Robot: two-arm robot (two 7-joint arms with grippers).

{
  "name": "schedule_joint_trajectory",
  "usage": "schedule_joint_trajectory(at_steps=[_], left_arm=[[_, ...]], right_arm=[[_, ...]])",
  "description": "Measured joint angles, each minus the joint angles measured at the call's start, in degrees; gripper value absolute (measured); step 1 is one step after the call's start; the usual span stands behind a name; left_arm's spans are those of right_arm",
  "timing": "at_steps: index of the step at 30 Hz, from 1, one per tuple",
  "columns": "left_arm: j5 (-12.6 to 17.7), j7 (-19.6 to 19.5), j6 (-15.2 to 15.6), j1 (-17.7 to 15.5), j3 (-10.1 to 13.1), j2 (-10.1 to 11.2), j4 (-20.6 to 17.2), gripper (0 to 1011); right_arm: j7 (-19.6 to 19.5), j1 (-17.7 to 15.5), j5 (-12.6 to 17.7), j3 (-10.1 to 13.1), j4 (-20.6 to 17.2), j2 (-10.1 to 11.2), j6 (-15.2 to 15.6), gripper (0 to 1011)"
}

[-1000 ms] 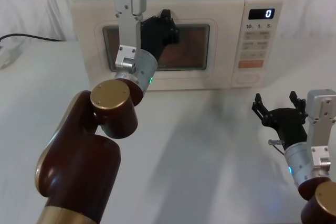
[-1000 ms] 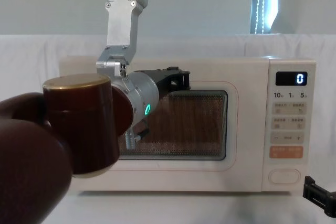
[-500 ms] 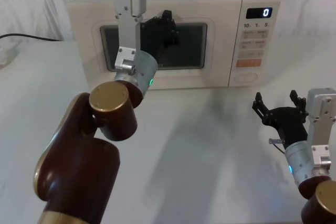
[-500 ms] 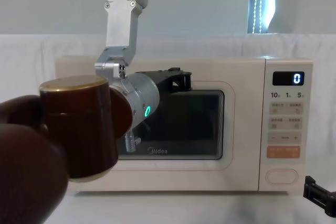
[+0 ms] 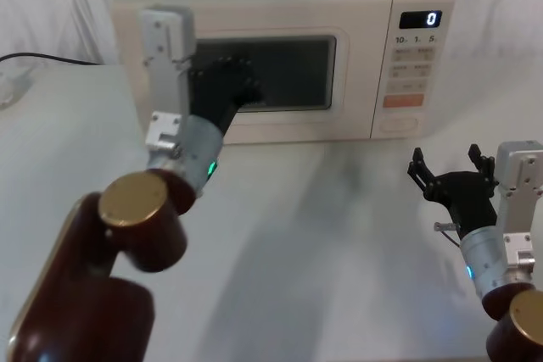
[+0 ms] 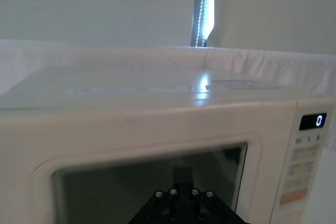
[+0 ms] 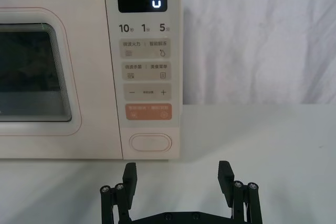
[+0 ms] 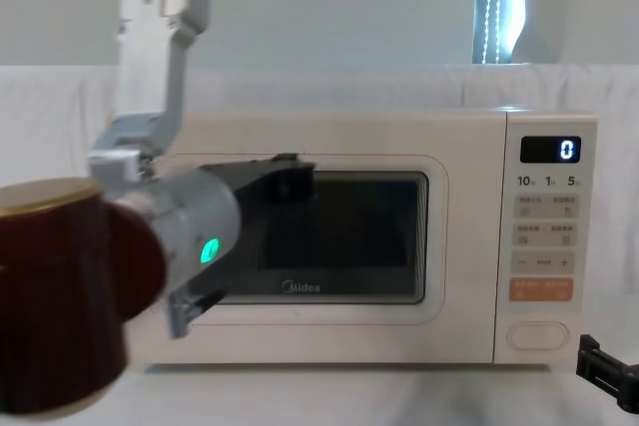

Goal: Press the button to open the microwave door with one hand; close the microwave door with the other hand.

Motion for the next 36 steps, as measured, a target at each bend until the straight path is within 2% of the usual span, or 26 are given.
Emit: schedule_joint_trajectory(at_steps=[4, 6, 9, 16, 25, 36], left_arm=[[-0.9, -0.5, 0.9, 2.9, -0.7, 1.5, -3.3, 0], [-1.8, -0.9, 1.5, 5.6, -1.7, 2.9, -6.2, 0], [-2.7, -1.2, 1.9, 8.2, -2.7, 4.3, -8.6, 0], [-4.5, -1.1, 1.7, 13.1, -5.2, 6.7, -11.9, 0], [-5.5, 0.2, -1.0, 19.1, -7.3, 7.7, -14.7, 0], [-5.8, 1.8, -3.9, 22.5, -8.7, 6.7, -15.2, 0]], right_arm=[[0.0, 0.0, 0.0, 0.0, 0.0, 0.0, 0.0, 1002], [0.0, 0.0, 0.0, 0.0, 0.0, 0.0, 0.0, 1002], [0.0, 0.0, 0.0, 0.0, 0.0, 0.0, 0.0, 1002], [0.0, 0.0, 0.0, 0.0, 0.0, 0.0, 0.0, 1002], [0.0, 0.0, 0.0, 0.0, 0.0, 0.0, 0.0, 1002], [0.0, 0.0, 0.0, 0.0, 0.0, 0.0, 0.0, 1002]])
